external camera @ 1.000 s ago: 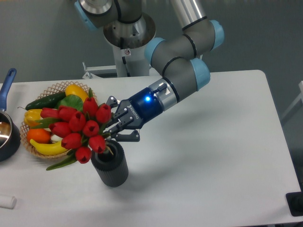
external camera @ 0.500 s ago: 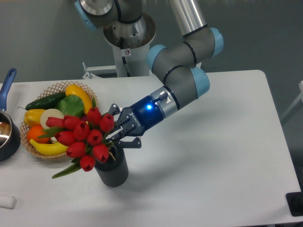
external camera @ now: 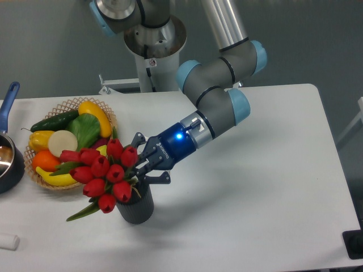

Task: Insert the flowers into the vase
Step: 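Lower the tulip stems into the black vase opening, then open the gripper to release the tulips in the vase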

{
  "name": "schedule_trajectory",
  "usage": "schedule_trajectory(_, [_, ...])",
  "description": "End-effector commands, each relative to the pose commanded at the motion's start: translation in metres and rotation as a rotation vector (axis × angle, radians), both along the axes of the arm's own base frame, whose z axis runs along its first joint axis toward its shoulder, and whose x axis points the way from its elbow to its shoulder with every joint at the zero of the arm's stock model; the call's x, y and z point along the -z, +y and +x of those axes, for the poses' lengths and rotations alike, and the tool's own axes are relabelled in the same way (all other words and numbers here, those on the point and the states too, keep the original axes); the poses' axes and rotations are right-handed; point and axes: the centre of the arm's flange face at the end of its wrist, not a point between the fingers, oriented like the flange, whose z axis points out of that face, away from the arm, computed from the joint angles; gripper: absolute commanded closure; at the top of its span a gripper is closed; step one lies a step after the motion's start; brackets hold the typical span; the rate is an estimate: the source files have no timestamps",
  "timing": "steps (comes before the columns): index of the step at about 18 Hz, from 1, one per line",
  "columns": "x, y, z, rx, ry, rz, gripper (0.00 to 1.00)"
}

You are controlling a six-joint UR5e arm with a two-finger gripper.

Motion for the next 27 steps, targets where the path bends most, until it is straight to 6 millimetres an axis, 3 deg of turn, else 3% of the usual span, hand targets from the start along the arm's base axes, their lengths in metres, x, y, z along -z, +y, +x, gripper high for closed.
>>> schedule_trajectory(9, [0.016,0.002,0.001,0.008,0.02,-0.02,0.73])
schedule_trajectory(12, [0.021,0.003,0.0,0.012,0.037,-0.009,0.61])
schedule_trajectory(16, [0.021,0.003,0.0,0.014,0.049,-0.001,0.35])
schedule_trajectory(19, [0.022,0.003,0.0,0.015,0.053,0.002,0.26])
schedule_trajectory(22, [0.019,0.003,-0.002,0.014,0.061,0.007,0.04])
schedule_trajectory(27, [0.006,0.001,-0.006,0.008,0.086,0.019,0.0])
